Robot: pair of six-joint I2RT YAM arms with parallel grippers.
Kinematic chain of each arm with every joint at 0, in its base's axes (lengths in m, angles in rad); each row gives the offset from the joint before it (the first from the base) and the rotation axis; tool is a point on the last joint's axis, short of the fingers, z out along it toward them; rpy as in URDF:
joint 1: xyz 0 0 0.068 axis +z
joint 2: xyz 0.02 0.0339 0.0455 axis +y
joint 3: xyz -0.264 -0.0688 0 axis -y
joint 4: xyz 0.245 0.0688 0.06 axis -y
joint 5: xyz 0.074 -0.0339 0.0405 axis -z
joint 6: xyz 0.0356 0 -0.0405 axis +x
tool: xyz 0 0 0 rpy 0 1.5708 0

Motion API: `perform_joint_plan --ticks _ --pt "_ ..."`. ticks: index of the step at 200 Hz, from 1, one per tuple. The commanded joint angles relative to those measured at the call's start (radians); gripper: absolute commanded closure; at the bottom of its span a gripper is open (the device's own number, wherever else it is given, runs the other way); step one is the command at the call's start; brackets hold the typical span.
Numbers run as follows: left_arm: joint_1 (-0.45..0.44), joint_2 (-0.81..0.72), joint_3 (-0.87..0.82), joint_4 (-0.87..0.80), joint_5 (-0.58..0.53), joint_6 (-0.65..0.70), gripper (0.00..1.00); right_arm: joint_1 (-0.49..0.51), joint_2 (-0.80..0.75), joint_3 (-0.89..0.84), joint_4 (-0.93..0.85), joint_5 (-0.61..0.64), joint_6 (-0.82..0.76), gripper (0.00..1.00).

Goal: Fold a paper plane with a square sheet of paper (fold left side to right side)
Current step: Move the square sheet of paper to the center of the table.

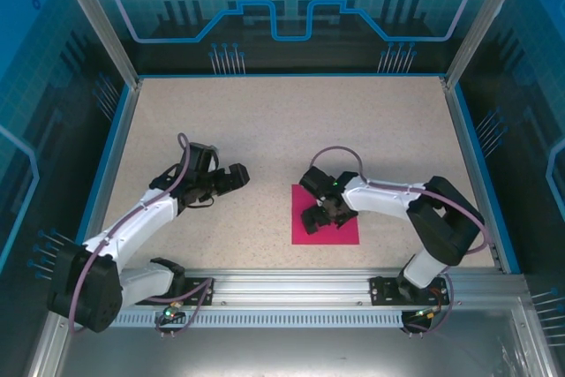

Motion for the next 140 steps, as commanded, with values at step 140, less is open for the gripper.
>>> perform_joint_plan --ticks 140 --pt "-0.008 0.115 0.023 0.113 0.233 -0.072 0.19 -0.022 0.156 0.373 -0.004 0.012 -0.012 0.01"
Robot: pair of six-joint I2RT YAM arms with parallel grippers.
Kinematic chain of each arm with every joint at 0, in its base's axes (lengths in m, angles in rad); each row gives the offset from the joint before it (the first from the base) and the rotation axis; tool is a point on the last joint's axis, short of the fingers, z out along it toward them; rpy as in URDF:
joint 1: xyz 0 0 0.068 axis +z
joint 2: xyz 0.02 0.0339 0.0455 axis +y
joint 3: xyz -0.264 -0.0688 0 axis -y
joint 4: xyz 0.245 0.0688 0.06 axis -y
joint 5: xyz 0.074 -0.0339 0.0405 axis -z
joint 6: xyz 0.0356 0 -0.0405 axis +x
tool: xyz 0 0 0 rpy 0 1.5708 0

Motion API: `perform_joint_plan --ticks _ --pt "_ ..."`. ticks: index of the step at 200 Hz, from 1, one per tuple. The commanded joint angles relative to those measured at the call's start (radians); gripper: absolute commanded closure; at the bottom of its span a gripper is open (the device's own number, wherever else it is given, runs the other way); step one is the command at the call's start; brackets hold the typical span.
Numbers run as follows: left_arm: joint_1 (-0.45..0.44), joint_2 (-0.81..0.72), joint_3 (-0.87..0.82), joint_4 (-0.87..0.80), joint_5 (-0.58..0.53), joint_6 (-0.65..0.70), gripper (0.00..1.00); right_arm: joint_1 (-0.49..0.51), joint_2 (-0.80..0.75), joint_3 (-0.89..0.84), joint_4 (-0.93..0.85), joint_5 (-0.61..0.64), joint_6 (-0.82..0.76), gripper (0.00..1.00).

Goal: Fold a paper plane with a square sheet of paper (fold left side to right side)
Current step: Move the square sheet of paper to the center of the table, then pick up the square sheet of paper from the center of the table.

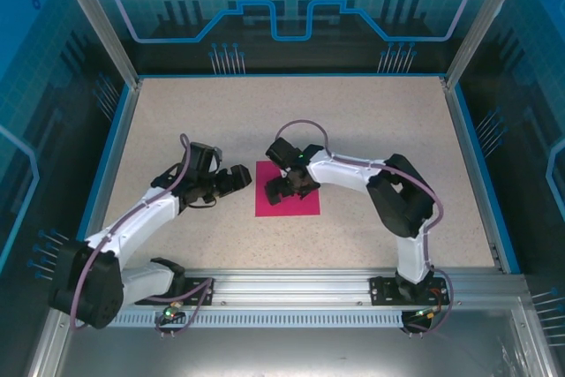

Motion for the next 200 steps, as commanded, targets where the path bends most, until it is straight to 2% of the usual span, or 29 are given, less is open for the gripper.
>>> perform_joint_plan --ticks 1,39,80,117,164,200 --pt "-0.008 0.072 0.022 0.085 0.120 -0.039 0.19 -0.030 -0.113 -0.057 -0.003 0.052 0.023 0.01" --pt "-0.044 0.212 0.025 0.196 0.193 -0.066 0.30 -0.124 -0.081 -0.056 -0.001 0.049 0.006 0.01" --pt "-0.095 0.338 0.050 0.229 0.191 -0.075 0.34 -0.170 0.029 0.021 -0.013 0.035 0.002 0.01" --pt "-0.107 0.409 0.059 0.237 0.181 -0.075 0.40 -0.169 0.077 0.047 0.001 -0.014 0.009 0.01" --pt "-0.115 0.458 0.054 0.234 0.152 -0.063 0.41 -0.135 0.108 0.026 0.027 -0.095 0.029 0.01" --pt "-0.113 0.493 0.056 0.246 0.151 -0.061 0.50 -0.099 0.098 0.020 0.037 -0.136 0.041 0.01"
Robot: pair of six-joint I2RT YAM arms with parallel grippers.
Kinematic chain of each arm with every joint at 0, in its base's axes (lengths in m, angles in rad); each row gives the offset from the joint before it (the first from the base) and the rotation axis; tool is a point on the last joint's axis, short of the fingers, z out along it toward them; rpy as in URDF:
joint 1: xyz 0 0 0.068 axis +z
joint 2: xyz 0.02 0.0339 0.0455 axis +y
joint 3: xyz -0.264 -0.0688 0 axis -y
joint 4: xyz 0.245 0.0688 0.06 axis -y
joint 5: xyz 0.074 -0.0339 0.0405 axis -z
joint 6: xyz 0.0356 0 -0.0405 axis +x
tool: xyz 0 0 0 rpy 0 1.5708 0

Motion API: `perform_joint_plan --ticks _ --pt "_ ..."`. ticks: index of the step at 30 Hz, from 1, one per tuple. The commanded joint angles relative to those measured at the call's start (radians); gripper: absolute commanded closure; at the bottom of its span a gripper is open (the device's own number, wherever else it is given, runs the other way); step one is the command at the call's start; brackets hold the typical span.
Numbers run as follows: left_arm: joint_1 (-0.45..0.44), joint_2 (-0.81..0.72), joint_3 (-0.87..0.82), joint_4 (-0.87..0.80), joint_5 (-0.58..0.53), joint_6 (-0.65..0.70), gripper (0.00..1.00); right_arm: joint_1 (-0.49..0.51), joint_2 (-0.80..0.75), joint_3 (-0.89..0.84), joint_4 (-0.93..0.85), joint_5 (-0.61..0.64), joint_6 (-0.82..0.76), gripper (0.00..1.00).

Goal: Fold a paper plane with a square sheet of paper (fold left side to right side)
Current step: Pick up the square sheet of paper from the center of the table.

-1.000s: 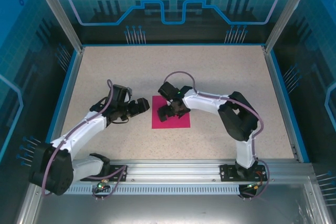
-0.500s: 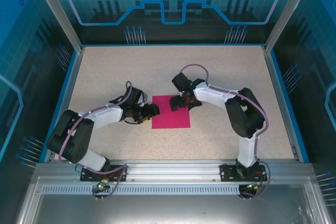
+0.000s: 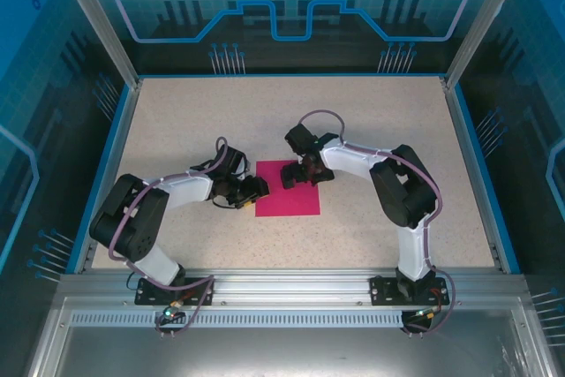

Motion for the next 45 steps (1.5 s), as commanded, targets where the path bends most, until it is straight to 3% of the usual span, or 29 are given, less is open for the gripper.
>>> perform_joint_plan --ticks 1,11,18,22,24,32,40,45 --pt "-0.017 0.074 0.007 0.044 -0.003 0.008 0.50 0.051 0.027 0.000 0.013 -0.112 0.027 0.01" --pt "-0.023 0.093 0.011 0.055 -0.005 -0.002 0.55 0.071 -0.001 -0.025 0.037 -0.161 0.050 0.01" --pt "-0.025 0.050 0.008 0.045 -0.015 0.006 0.55 0.068 -0.010 -0.031 0.009 -0.122 0.036 0.12" --pt "-0.024 0.041 0.011 0.036 -0.017 0.009 0.54 0.060 -0.007 -0.031 -0.012 -0.088 0.026 0.12" --pt "-0.024 0.044 0.013 0.039 -0.014 0.009 0.54 0.053 -0.008 -0.035 -0.010 -0.094 0.024 0.21" --pt "-0.024 0.030 0.011 0.040 -0.012 0.006 0.53 0.032 -0.030 -0.066 0.011 -0.097 0.015 0.37" --pt "-0.024 -0.034 0.011 0.006 -0.037 0.019 0.47 0.010 -0.085 -0.124 0.063 -0.111 0.006 0.68" --pt "-0.023 -0.116 0.016 -0.050 -0.076 0.040 0.42 -0.002 -0.120 -0.153 0.094 -0.128 0.001 0.75"
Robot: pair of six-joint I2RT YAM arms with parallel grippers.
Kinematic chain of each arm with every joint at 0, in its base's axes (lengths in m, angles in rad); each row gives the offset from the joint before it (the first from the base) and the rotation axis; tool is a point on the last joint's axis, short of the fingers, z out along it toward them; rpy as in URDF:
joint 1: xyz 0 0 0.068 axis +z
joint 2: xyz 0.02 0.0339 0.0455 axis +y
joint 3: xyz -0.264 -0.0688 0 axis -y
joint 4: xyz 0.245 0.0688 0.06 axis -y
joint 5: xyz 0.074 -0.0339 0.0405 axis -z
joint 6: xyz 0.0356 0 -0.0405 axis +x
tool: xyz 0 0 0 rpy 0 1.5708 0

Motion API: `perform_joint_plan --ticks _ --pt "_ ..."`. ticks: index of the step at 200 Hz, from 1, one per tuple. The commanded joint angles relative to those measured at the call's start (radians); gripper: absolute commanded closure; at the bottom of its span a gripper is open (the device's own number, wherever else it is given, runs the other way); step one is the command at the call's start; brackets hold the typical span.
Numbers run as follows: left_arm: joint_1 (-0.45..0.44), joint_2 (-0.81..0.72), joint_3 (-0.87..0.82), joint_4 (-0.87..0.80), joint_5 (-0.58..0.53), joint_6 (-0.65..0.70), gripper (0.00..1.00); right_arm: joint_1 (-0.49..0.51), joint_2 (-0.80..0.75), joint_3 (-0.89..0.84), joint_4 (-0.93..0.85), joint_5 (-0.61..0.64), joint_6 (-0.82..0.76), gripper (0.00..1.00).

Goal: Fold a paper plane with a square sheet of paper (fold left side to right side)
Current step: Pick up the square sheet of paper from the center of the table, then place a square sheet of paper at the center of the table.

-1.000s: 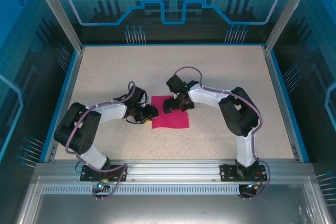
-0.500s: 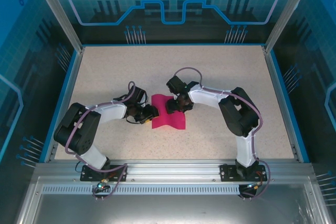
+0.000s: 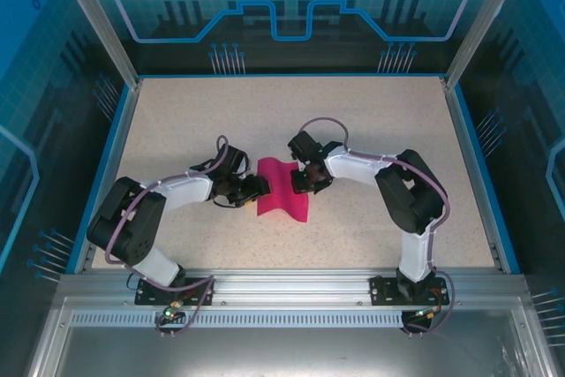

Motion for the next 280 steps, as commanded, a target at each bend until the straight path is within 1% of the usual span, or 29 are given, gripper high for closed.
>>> perform_joint_plan --ticks 1,40,81,94,106,131,152,159,190,198,215,255,271,280 --pt "-0.007 -0.087 0.007 -0.040 -0.046 0.038 0.41 -0.014 -0.048 -0.028 0.012 -0.050 -0.005 0.77" --pt "0.016 -0.229 0.010 -0.134 -0.101 0.076 0.31 -0.025 -0.108 -0.069 0.055 -0.078 -0.013 0.82" --pt "0.101 -0.390 -0.034 -0.149 -0.055 0.086 0.24 -0.045 -0.196 -0.115 0.109 -0.149 -0.044 0.82" --pt "0.136 -0.434 -0.055 -0.122 -0.015 0.099 0.22 -0.050 -0.240 -0.133 0.131 -0.191 -0.070 0.82" --pt "0.173 -0.478 -0.084 -0.065 0.044 0.104 0.20 -0.057 -0.283 -0.150 0.151 -0.237 -0.094 0.82" --pt "0.252 -0.554 -0.141 0.091 0.191 0.096 0.13 -0.076 -0.398 -0.183 0.174 -0.385 -0.148 0.83" --pt "0.281 -0.583 -0.150 0.194 0.296 0.090 0.08 -0.092 -0.510 -0.201 0.171 -0.499 -0.176 0.83" --pt "0.282 -0.588 -0.149 0.228 0.325 0.084 0.07 -0.099 -0.554 -0.204 0.165 -0.538 -0.185 0.83" --pt "0.284 -0.612 -0.152 0.432 0.448 0.029 0.04 -0.117 -0.726 -0.191 0.124 -0.641 -0.213 0.83" --pt "0.284 -0.619 -0.153 0.490 0.480 0.012 0.03 -0.123 -0.759 -0.184 0.116 -0.666 -0.215 0.83" --pt "0.284 -0.637 -0.146 0.562 0.526 -0.006 0.01 -0.131 -0.822 -0.160 0.095 -0.709 -0.221 0.83" --pt "0.268 -0.671 -0.135 0.661 0.613 -0.038 0.01 -0.133 -0.875 -0.113 0.090 -0.768 -0.210 0.83" --pt "0.228 -0.672 -0.124 0.669 0.631 -0.030 0.02 -0.134 -0.878 -0.109 0.107 -0.780 -0.197 0.82" --pt "0.199 -0.669 -0.112 0.656 0.636 -0.013 0.04 -0.135 -0.877 -0.110 0.113 -0.775 -0.190 0.82"
